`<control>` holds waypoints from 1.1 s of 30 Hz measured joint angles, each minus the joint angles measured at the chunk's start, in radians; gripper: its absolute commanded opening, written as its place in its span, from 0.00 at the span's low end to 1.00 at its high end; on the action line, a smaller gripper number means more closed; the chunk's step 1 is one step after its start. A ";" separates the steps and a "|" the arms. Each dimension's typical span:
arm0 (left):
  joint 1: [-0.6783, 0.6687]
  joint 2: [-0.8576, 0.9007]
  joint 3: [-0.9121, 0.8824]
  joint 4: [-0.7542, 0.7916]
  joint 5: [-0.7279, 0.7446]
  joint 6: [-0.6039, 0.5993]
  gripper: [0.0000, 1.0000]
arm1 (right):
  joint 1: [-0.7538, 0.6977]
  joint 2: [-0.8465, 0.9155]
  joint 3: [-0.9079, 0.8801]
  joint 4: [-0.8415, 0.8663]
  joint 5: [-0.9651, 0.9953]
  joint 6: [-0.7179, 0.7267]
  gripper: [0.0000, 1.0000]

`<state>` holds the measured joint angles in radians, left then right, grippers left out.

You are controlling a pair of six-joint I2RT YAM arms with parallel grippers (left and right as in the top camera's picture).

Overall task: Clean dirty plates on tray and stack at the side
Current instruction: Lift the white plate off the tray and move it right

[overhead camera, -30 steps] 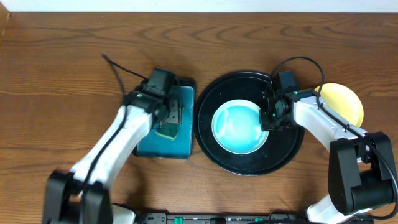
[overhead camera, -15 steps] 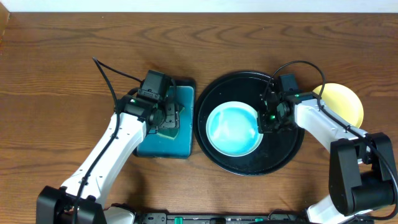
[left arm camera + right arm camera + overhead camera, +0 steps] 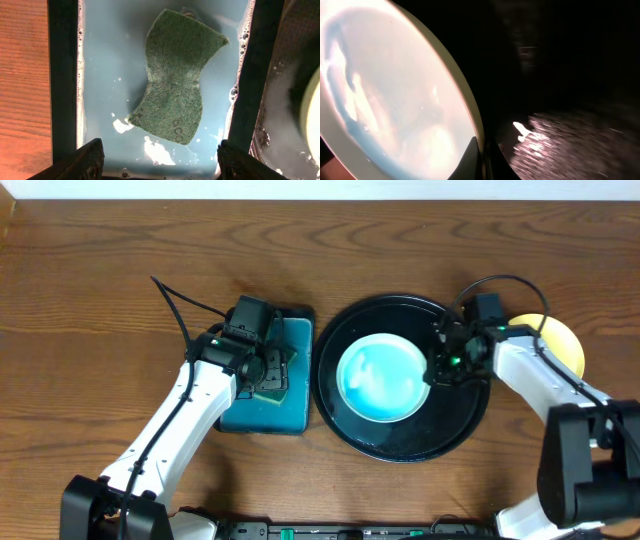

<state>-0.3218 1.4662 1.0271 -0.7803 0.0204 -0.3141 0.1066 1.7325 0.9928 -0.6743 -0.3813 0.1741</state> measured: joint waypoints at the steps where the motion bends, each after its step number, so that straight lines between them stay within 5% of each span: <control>1: 0.000 0.000 0.000 0.000 0.000 0.000 0.73 | -0.005 -0.017 0.000 -0.007 0.016 0.000 0.01; 13: 0.000 0.000 0.000 0.002 0.000 0.000 0.74 | 0.032 -0.283 0.005 -0.042 0.421 0.014 0.01; 33: 0.000 0.000 0.000 0.002 0.000 0.000 0.74 | 0.465 -0.292 0.007 -0.018 1.096 0.102 0.01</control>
<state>-0.3218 1.4666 1.0271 -0.7780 0.0204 -0.3141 0.5720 1.4406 0.9997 -0.6918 0.7147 0.2764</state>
